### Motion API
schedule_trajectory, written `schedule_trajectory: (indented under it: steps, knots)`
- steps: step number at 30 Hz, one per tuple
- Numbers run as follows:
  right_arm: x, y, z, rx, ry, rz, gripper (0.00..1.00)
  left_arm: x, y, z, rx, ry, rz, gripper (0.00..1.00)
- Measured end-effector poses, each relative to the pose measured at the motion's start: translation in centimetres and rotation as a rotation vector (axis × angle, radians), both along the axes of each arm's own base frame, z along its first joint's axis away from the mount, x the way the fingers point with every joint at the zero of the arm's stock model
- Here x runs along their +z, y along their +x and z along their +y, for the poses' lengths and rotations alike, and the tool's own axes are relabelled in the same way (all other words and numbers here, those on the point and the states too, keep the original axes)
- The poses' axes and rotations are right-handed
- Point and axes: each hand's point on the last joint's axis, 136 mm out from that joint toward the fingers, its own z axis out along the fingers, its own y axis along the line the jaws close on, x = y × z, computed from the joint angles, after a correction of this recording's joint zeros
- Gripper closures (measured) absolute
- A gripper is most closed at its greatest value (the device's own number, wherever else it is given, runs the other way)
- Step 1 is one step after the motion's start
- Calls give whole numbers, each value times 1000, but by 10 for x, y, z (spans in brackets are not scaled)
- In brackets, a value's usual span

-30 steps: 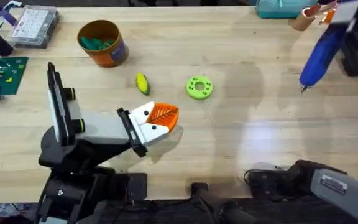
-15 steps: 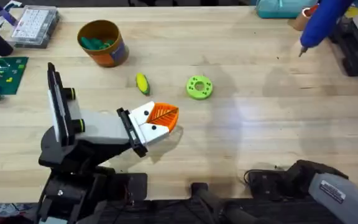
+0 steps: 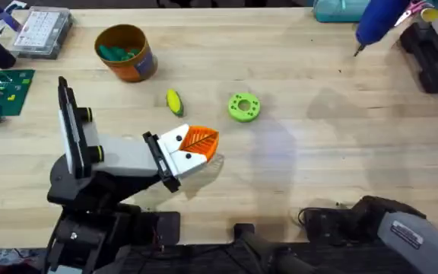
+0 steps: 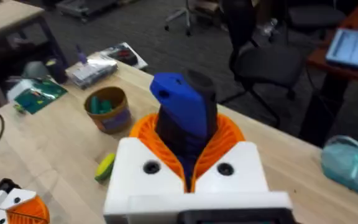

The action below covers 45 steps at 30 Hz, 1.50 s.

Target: Pick up the gripper from the table and insert it into the empty holder that is missing its gripper. Then pick up a screw, insert it into the mounting hole, and use the screwdriver to tighten it. Finally, clean up the table by picking up the vegetable and placing it into the bucket.

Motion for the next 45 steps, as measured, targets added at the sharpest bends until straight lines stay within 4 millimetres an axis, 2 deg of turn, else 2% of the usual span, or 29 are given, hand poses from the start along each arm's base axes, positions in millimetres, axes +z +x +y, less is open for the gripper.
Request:
schedule_trajectory:
  steps: [9, 20, 30, 36, 45]
  knots:
    - [9, -14, 49, 185, 11, -37, 974, 0, 0, 0, 0, 0, 0, 984]
    - [21, -16, 109, 391, 49, -98, 974, 0, 0, 0, 0, 0, 0, 984]
    - [15, -36, 172, 583, 85, -65, 974, 0, 0, 0, -1, 0, 0, 984]
    - [25, -57, 193, 668, 94, -114, 974, 0, 0, 0, -1, 0, 0, 984]
    - [29, -76, 210, 740, 101, -135, 974, 0, 0, 0, -1, 0, 0, 984]
